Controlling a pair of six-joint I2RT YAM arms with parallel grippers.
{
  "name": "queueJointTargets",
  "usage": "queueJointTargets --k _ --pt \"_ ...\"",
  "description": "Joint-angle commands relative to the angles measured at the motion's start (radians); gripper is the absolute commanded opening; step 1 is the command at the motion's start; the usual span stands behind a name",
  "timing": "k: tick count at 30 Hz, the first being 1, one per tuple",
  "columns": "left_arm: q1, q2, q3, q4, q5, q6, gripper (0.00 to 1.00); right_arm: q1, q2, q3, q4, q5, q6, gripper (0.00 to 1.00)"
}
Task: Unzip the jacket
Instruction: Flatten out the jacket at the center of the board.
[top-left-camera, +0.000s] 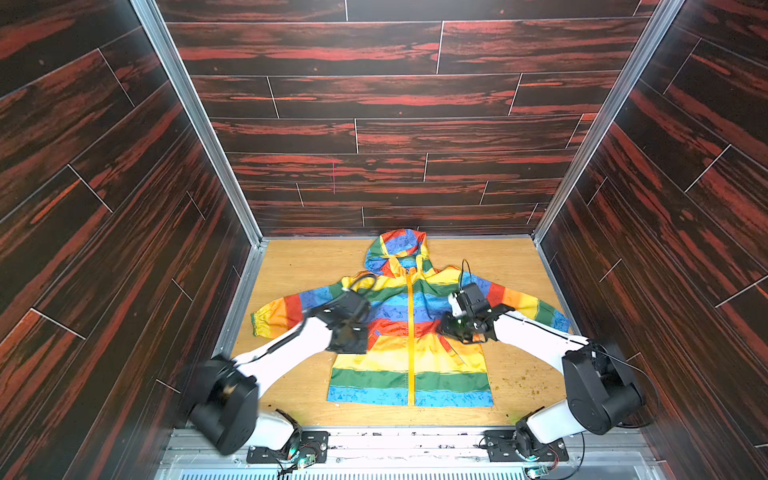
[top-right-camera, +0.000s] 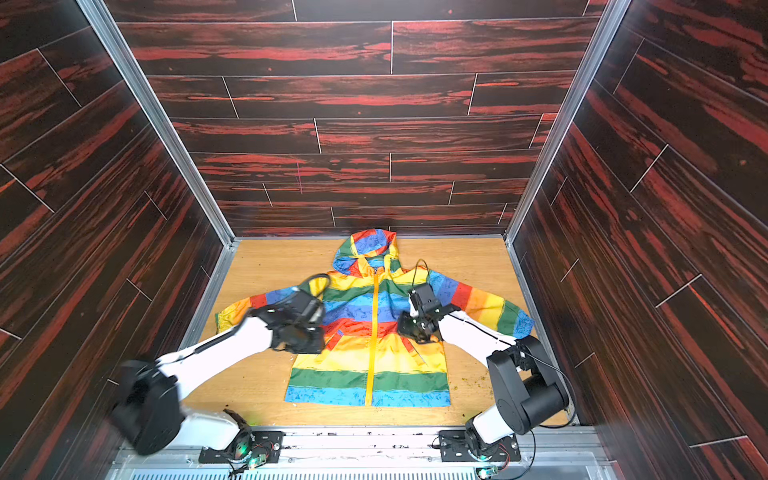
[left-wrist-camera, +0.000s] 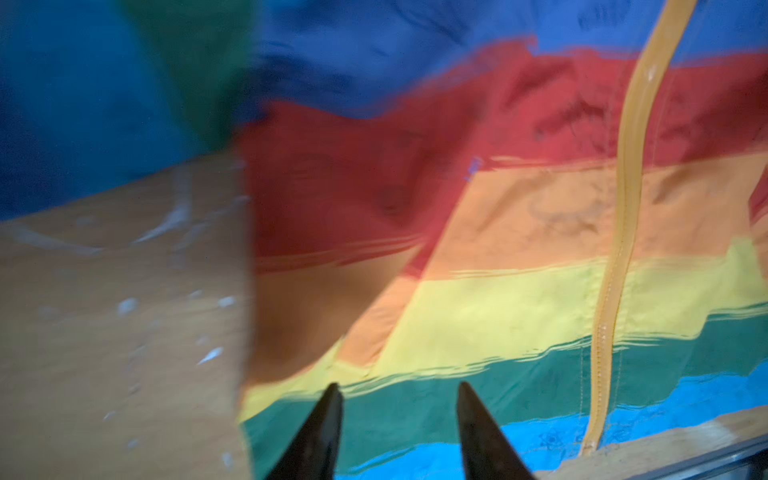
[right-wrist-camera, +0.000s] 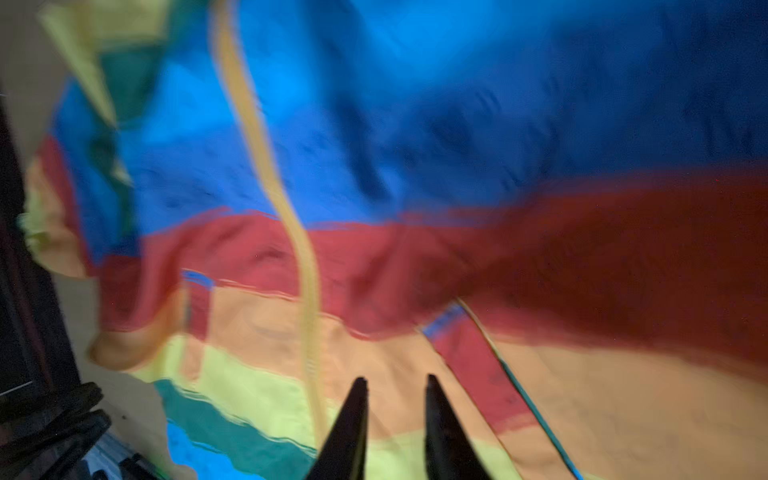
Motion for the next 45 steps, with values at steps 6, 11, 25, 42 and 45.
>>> queueJointTargets --k 6,11,25,42,45 --pt "-0.107 0.129 -0.025 0.030 0.000 -0.005 0.35 0.055 0.068 -0.008 -0.013 -0.088 0.009 0.12" --pt "-0.151 0.136 -0.084 0.071 0.081 -0.017 0.35 0.055 0.142 -0.023 -0.115 0.034 0.064 0.02" --pt "-0.183 -0.172 -0.015 -0.033 -0.054 -0.038 0.90 0.057 -0.184 -0.328 -0.135 0.003 0.155 0.13" --pt "0.600 -0.061 -0.003 0.046 -0.318 -0.122 0.94 -0.135 -0.323 -0.138 -0.431 0.289 0.171 0.74" --pt "0.635 -0.045 0.036 0.098 -0.213 -0.075 0.94 -0.147 -0.310 -0.182 -0.451 0.240 0.173 0.75"
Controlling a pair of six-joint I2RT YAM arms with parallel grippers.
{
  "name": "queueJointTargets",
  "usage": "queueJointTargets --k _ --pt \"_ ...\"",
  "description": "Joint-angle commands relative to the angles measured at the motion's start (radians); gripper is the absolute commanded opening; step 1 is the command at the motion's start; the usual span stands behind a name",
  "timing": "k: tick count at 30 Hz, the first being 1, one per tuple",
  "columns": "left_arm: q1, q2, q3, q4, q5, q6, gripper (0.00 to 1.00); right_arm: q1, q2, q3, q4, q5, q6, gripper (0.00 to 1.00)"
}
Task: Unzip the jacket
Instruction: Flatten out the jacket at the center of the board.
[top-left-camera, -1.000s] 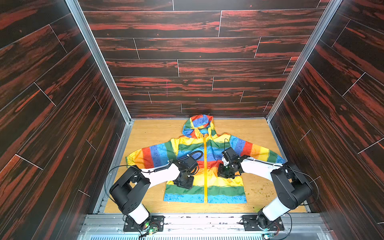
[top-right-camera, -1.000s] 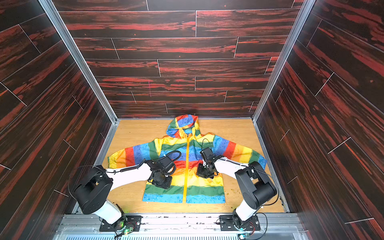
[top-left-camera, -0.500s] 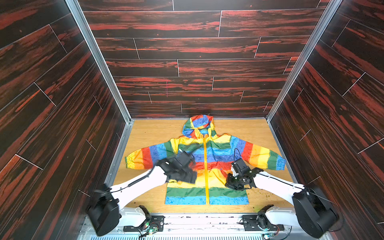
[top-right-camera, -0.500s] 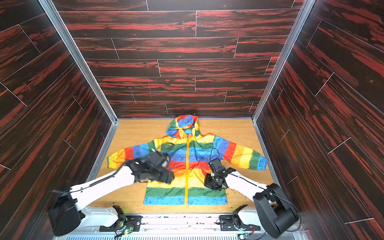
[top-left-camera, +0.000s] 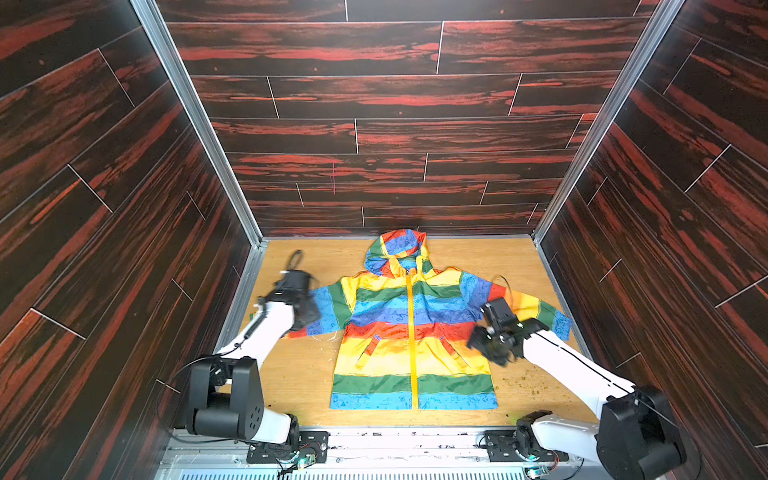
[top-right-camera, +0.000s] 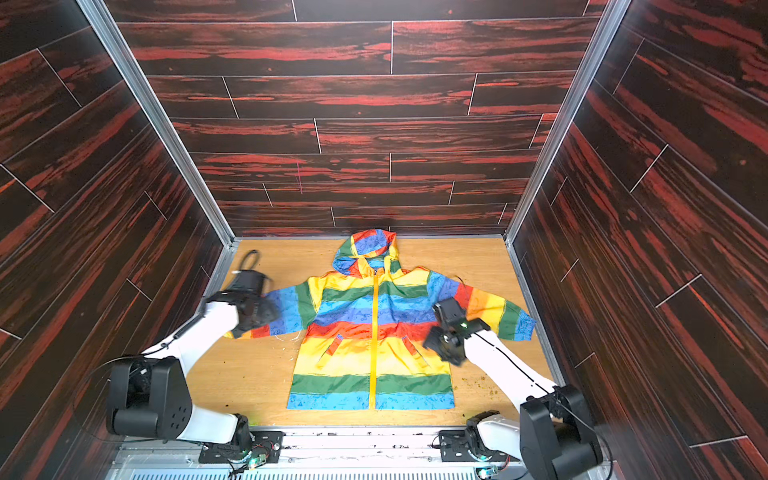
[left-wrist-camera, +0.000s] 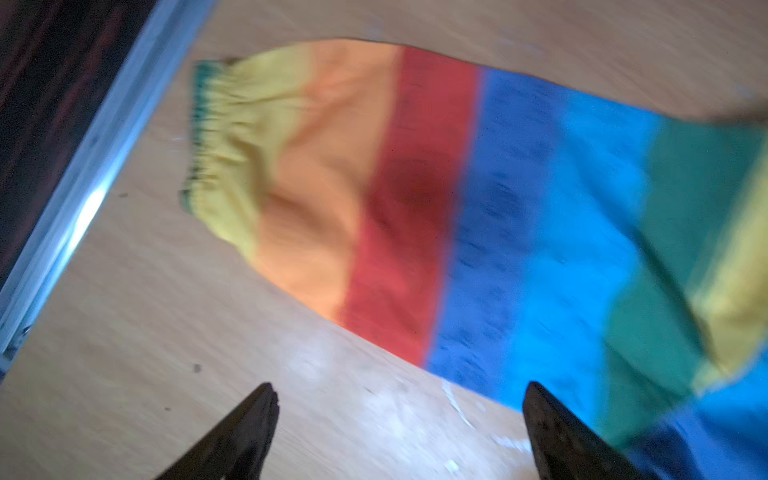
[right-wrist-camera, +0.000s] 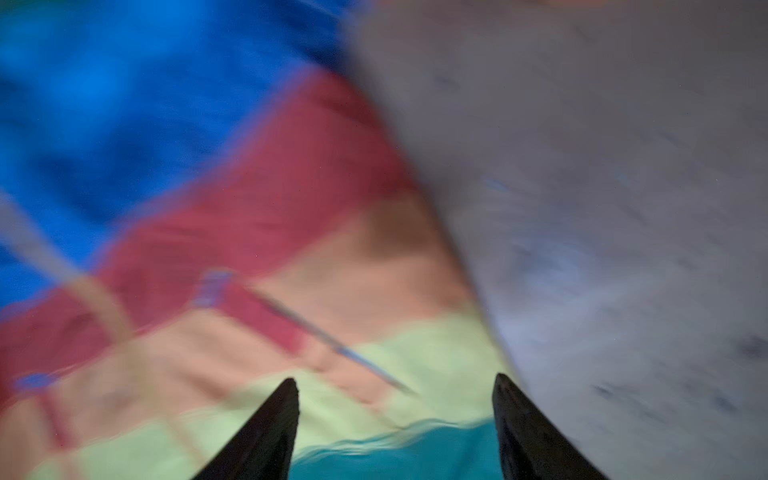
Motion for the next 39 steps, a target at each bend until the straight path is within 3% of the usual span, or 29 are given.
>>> queueJointTargets --k 1,6,11,15,19,24,30,32,33,35,36,39 --pt "0.011 -0.002 0.036 0.095 0.134 0.035 0.94 -0.002 -0.003 -0.039 -0.092 -0.041 0.028 0.75" --pt "0.000 -0.036 0.034 0.266 0.344 0.053 0.95 -0.010 0.031 -0.086 -0.048 -0.072 0.039 0.75" --pt "-0.023 -0.034 0.045 0.301 0.412 0.080 0.95 -0.010 0.087 -0.092 -0.048 -0.067 0.042 0.66" --pt "-0.025 -0.017 0.037 0.291 0.380 0.071 0.95 -0.011 0.087 -0.104 -0.053 -0.047 0.066 0.48" --pt "-0.025 0.006 0.044 0.270 0.334 0.059 0.95 -0.021 0.056 -0.114 -0.082 -0.037 0.097 0.19" --pt "-0.026 0.016 0.061 0.264 0.323 0.076 0.95 -0.029 -0.012 -0.108 -0.170 0.021 0.137 0.00" --pt "-0.063 0.070 0.132 0.244 0.335 0.111 0.95 -0.036 -0.048 -0.068 -0.250 0.086 0.140 0.01" --pt "-0.106 0.117 0.186 0.242 0.347 0.128 0.95 -0.036 -0.072 -0.039 -0.246 0.120 0.128 0.27" --pt "-0.126 0.140 0.217 0.238 0.352 0.128 0.95 -0.036 -0.082 -0.018 -0.258 0.147 0.130 0.35" --pt "-0.177 0.213 0.301 0.228 0.358 0.127 0.95 -0.036 -0.103 0.045 -0.274 0.211 0.129 0.58" --pt "-0.195 0.245 0.344 0.225 0.358 0.125 0.95 -0.036 -0.123 0.066 -0.258 0.234 0.119 0.66" --pt "-0.249 0.372 0.460 0.234 0.391 0.099 0.91 -0.035 -0.190 0.106 -0.056 0.208 -0.007 0.72"
